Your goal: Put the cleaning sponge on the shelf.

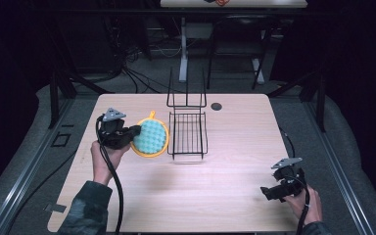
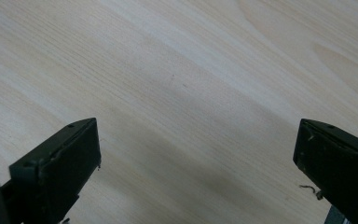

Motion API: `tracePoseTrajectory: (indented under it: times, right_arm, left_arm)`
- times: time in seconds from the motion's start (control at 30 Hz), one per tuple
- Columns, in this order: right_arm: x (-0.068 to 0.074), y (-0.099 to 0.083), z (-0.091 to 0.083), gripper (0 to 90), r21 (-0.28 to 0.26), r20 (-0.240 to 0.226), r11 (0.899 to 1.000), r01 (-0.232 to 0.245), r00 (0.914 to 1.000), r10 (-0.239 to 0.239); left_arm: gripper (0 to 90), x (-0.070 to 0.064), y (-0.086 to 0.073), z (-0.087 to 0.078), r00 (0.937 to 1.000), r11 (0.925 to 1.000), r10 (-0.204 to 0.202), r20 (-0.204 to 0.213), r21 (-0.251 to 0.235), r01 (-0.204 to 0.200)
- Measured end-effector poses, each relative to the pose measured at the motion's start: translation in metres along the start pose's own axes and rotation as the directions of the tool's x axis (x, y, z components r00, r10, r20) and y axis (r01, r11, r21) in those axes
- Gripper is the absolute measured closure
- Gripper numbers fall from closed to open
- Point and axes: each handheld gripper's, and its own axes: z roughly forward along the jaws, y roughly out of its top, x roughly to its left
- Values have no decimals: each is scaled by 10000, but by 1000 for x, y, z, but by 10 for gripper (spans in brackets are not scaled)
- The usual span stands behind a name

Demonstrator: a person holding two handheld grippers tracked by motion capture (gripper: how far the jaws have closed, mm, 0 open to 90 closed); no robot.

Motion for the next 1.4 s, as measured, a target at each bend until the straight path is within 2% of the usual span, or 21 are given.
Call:
tracePoseTrajectory:
  times: [0.37,0.4,0.67,1.0,1.17,1.4]
  right_arm:
    - [-2,0,-1,3,-9,59,10000,-10,10000,10]
    - [-1,0,-1,4,-76,17,9999,-109,9999,109]
    - [-1,0,0,8,8,8,10000,-26,10000,26]
    - [-1,0,0,8,39,10,10000,-39,10000,39]
    - [-1,0,-1,8,9,57,10000,42,10000,-42]
    - [-1,0,-1,8,15,12,10000,-22,10000,22]
  left_arm:
    - [879,-11,9,13,9996,9998,184,206,36,-185]
    - [879,-12,10,14,9996,9998,191,205,31,-192]
    - [879,-15,14,22,9994,9999,156,309,53,-158]
    - [879,-22,19,36,9990,9996,290,343,61,-292]
    - [879,-25,21,42,9990,9992,394,189,110,-396]
    - [879,-29,21,52,9990,9992,346,269,175,-351]
